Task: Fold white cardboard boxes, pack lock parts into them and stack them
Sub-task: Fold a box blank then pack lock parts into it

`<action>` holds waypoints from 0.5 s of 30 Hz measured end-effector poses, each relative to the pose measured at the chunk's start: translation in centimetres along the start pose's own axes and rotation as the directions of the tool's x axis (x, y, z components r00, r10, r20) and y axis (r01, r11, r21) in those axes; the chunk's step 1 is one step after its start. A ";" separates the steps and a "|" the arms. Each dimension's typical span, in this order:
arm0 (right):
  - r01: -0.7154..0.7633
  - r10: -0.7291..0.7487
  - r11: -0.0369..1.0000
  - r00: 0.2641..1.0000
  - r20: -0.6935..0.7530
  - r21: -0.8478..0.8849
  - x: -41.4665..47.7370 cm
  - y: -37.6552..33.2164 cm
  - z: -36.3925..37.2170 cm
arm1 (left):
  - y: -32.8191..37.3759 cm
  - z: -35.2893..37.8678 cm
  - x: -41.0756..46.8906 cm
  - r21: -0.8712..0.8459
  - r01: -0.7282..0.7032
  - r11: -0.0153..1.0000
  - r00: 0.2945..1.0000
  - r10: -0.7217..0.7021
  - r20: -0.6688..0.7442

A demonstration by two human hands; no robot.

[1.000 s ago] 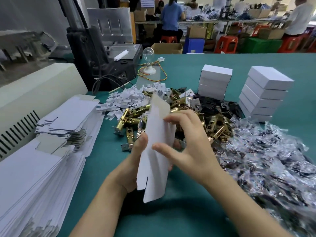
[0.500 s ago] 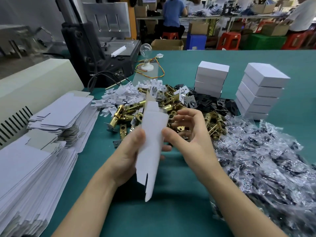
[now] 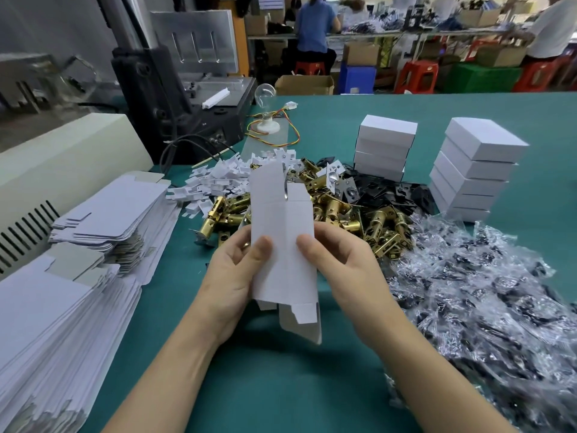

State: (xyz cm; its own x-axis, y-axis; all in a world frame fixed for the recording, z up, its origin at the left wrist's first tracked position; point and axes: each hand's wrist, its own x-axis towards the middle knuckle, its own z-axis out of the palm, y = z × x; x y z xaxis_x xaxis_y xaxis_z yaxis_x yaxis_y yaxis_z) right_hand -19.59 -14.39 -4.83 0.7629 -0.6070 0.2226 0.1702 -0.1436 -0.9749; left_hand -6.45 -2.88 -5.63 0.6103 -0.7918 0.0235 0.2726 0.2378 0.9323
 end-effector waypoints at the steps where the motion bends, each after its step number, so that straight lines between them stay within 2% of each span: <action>1: -0.009 0.009 1.000 1.000 0.004 0.000 0.0 0.1 -0.1 | 0.0 0.0 0.0 0.000 -0.003 1.000 1.000 0.003 -0.011; 15: -0.042 0.039 0.999 0.995 -0.092 -0.034 -0.5 0.3 0.5 | -0.7 0.2 0.0 0.077 -0.135 0.988 0.987 0.141 -0.074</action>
State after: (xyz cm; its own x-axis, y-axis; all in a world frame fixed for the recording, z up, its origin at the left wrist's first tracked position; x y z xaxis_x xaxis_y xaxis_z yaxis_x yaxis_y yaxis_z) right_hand -19.62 -13.79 -5.20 0.7083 -0.6815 0.1840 0.1163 -0.1444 -0.9827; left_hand -6.81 -3.13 -6.16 0.6958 -0.7067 0.1281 0.1297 0.2991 0.9454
